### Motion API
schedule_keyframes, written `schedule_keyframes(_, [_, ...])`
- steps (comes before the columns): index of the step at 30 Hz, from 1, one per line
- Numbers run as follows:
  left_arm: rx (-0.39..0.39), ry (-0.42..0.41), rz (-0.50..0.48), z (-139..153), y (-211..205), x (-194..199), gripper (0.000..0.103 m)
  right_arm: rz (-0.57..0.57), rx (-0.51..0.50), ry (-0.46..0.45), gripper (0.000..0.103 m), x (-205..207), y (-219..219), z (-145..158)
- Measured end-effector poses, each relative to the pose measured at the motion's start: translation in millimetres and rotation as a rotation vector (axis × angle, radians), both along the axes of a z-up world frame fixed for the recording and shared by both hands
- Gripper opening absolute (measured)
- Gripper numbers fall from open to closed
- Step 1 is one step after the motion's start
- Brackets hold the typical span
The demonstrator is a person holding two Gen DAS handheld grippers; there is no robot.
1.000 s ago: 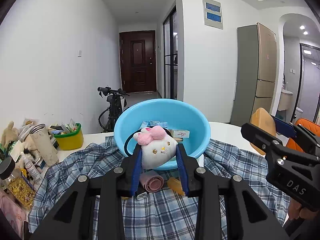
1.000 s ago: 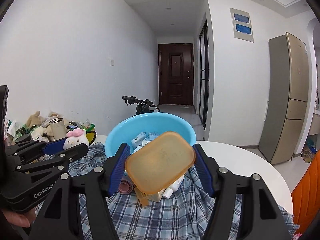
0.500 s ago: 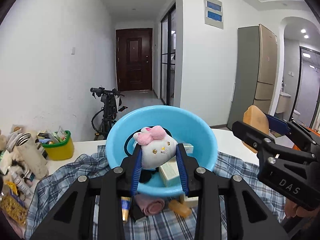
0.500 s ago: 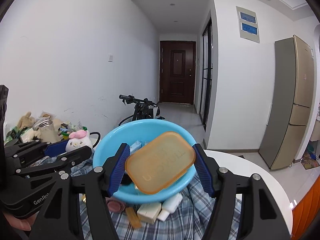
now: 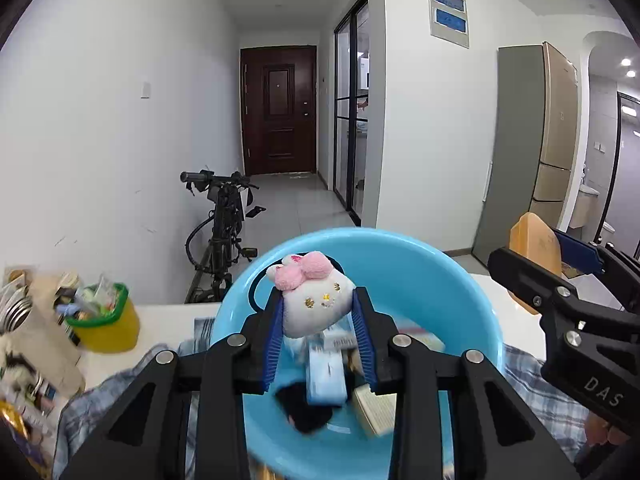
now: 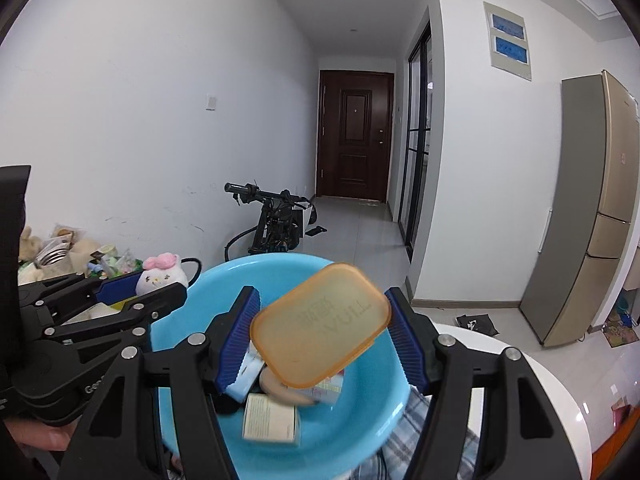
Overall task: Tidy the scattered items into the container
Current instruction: 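Lower the held hair tie and soap box into the blue basin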
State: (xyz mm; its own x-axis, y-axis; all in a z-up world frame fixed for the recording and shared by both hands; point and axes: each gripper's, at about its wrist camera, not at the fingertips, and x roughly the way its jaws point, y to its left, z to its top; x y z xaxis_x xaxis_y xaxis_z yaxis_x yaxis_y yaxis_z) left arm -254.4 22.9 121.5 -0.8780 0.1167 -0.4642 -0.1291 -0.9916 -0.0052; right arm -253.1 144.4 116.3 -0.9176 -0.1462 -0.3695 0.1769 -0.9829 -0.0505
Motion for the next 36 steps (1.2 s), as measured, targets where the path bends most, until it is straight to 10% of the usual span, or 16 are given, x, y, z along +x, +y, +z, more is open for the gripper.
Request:
schedule_keyframes(18, [0.034, -0.08, -0.006, 0.0, -3.1, -107.4, 0.035, -0.018, 0.015, -0.15, 0.063, -89.0, -0.9, -4.7])
schedule_keyframes(36, [0.003, -0.48, -0.001, -25.2, 3.5, -143.1, 0.035, 0.056, 0.038, -0.531, 0.063, -150.9, 14.0, -27.5])
